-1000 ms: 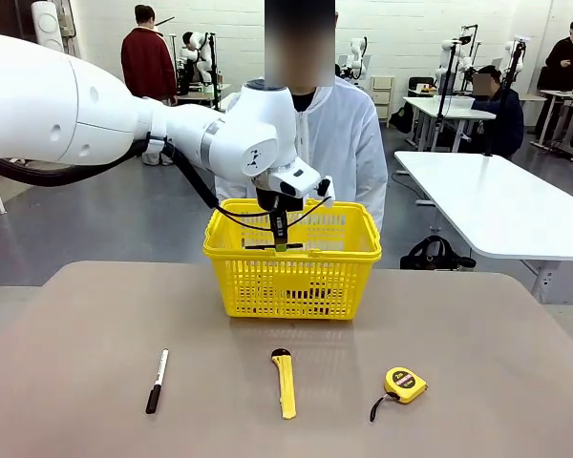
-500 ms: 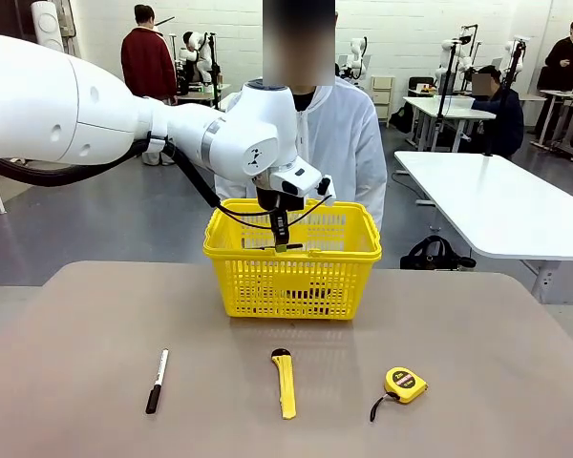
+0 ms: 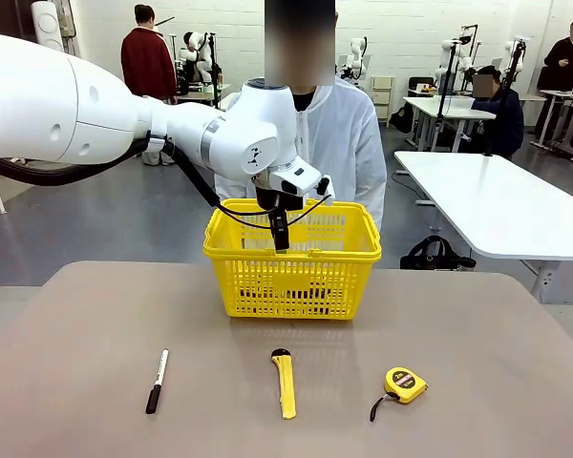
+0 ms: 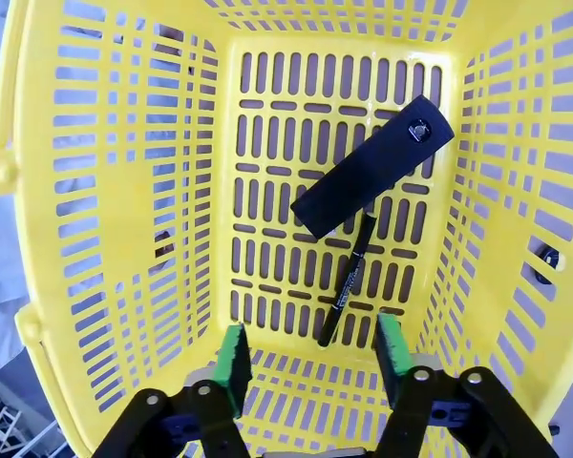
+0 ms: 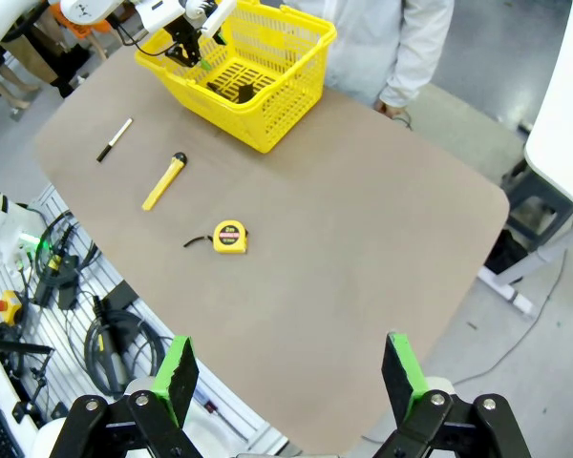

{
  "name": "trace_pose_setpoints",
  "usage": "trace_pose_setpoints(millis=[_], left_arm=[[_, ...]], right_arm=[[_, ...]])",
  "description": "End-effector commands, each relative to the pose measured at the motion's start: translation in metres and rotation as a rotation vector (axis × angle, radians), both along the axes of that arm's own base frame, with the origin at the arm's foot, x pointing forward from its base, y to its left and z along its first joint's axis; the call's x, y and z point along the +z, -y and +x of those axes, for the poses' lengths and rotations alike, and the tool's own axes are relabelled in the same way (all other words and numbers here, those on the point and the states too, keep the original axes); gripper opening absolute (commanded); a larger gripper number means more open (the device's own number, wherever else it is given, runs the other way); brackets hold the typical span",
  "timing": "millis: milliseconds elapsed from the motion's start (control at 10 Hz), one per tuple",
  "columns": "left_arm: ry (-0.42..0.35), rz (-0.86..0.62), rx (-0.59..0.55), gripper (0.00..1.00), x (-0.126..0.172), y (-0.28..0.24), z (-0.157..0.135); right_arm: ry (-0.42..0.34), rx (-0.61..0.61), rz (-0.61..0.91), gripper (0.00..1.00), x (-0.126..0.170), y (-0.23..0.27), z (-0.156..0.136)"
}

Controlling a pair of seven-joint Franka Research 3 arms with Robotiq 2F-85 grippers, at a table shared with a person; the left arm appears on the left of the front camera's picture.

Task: Place the items the person wants into the basket.
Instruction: Pick up the item the person points to and place it in the Market Basket.

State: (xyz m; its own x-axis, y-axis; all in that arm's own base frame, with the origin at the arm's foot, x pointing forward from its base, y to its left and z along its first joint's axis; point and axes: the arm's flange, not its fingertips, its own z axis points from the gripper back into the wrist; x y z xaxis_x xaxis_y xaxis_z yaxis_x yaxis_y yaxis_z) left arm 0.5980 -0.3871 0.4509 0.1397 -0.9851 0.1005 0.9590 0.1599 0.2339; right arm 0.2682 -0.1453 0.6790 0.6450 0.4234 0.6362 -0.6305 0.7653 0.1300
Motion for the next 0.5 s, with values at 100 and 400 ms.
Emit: trace_pose_setpoints(millis=[100, 400], left_arm=[[-0.026, -0.018, 0.023, 1.00, 0.009, -0.003, 0.000], [-0.003, -0.086, 0.054, 0.90, 0.056, -0.032, -0.013]], right_arm=[[0.002, 0.015, 0.010, 1.00, -0.001, -0.001, 0.001], [0.002, 0.015, 0.010, 1.00, -0.001, -0.001, 0.001]])
